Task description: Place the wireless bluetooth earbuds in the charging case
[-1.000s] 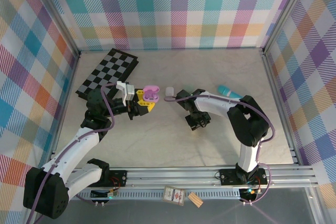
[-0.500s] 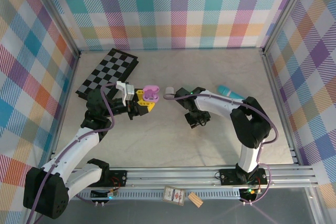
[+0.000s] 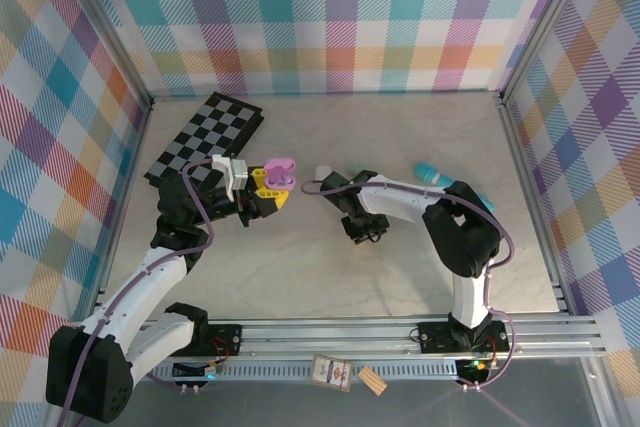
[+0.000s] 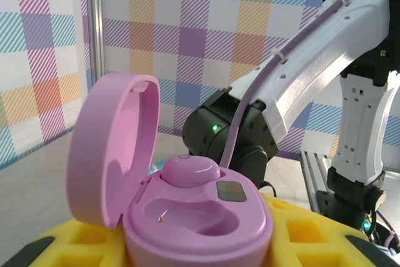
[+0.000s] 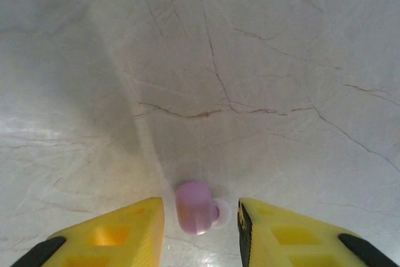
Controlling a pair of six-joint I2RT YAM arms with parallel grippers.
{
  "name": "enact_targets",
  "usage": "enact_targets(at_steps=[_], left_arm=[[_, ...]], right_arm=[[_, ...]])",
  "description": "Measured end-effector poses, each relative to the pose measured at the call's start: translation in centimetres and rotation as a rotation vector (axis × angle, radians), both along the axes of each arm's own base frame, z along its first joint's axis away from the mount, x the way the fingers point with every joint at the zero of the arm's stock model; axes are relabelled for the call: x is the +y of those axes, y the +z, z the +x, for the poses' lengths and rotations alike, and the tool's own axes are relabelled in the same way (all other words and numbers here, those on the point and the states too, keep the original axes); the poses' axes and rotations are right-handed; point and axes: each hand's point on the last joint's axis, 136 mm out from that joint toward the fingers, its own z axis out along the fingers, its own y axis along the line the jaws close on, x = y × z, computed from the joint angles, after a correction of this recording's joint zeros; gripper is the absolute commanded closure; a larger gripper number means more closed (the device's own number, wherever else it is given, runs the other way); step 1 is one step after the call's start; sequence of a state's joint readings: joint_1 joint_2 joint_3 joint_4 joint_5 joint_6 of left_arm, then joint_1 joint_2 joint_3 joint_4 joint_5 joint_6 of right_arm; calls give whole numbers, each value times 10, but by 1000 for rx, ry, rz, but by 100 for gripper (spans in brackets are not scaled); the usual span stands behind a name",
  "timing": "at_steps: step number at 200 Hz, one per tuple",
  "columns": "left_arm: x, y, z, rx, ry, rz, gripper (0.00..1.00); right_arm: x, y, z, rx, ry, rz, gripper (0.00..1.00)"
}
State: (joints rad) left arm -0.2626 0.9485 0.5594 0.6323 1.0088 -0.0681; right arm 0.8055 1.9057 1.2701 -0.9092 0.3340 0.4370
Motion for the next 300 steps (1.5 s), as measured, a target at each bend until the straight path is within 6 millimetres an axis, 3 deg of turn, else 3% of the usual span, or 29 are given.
enact_targets(at_steps=[54, 110, 255, 279, 300], left_arm=[[1, 0, 1, 3, 4, -1, 75], [1, 1, 1, 11, 3, -5, 75], [1, 2, 1, 3, 2, -9, 75], [1, 3, 0, -1, 3, -10, 75], [1, 4, 1, -5, 3, -11, 75]], right_arm=[[-3, -5, 0, 3, 5, -25, 71], [-13, -2, 5, -17, 11, -89, 69], [-15, -5, 7, -13, 28, -121, 78], [-8, 3, 5, -22, 22, -56, 78], [-1, 23, 6, -58, 5, 49, 78]])
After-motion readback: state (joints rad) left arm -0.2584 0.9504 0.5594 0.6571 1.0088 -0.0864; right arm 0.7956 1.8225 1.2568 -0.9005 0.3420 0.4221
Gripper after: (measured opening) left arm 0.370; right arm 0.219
